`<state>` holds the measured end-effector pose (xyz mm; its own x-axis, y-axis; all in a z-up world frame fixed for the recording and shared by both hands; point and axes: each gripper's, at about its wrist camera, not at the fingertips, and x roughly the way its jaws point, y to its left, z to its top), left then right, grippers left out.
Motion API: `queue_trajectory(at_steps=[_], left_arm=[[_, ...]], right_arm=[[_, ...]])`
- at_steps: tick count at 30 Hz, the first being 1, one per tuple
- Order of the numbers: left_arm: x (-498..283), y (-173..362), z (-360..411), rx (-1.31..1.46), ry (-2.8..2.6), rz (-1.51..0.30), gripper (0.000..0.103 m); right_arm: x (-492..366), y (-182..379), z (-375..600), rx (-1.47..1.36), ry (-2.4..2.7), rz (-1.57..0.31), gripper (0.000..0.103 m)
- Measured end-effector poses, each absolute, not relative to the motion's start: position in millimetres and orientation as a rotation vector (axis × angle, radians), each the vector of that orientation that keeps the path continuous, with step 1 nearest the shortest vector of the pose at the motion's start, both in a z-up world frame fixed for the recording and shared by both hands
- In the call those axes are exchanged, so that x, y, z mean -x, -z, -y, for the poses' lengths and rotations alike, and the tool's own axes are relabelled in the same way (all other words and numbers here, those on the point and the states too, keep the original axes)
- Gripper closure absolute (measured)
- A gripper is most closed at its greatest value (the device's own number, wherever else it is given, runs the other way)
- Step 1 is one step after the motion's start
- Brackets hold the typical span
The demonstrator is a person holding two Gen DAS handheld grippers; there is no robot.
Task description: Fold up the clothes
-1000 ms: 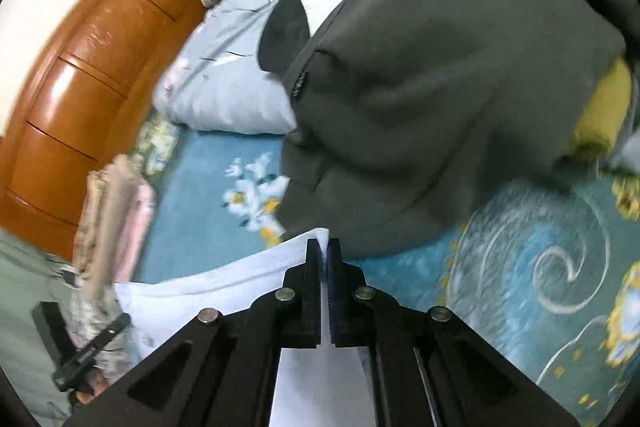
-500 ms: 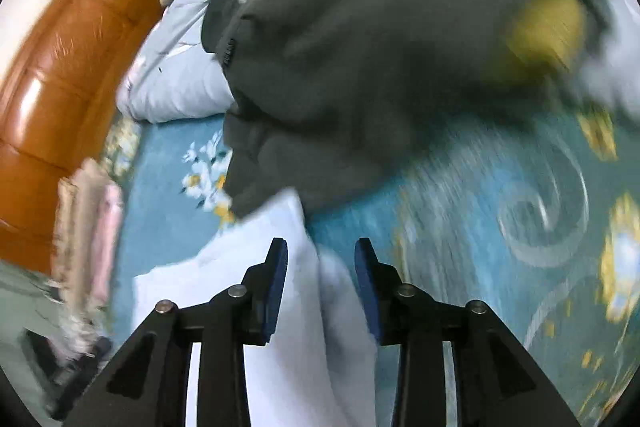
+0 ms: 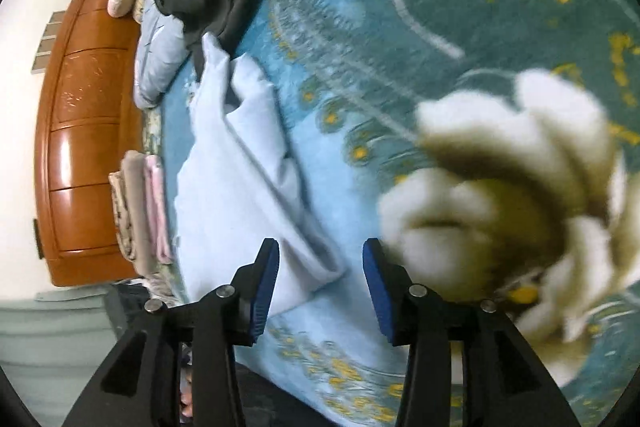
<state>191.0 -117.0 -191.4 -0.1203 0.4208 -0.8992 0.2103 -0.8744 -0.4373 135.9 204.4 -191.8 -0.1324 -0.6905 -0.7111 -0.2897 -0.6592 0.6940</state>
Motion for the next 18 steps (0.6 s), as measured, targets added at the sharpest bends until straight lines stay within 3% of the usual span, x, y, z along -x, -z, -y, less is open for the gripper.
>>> queue_trajectory(at_steps=[5,7,9,12,18], left_arm=[[-195.8,195.9,111.9,2.006,-2.087,0.706,0.081],[-198.1,198.0,114.1,2.012,-2.067,0.729,0.081],[-200.8,199.4,117.0,2.012,-2.056,0.754,0.081],[-212.7,190.5,131.5,1.962,-2.109,0.832,0.081],[-259.0,143.7,221.4,1.637,-2.386,1.254,0.080]], right_arm=[[-134.3,197.3,-189.7,-1.810,1.906,1.173,0.062],[-135.9,195.4,-188.4,-1.832,1.968,1.186,0.086],[-133.2,183.9,-174.2,-1.838,2.019,1.085,0.095],[-121.1,155.3,-142.3,-1.784,2.066,0.924,0.096],[-112.8,87.4,-50.6,-1.547,2.058,0.596,0.098]])
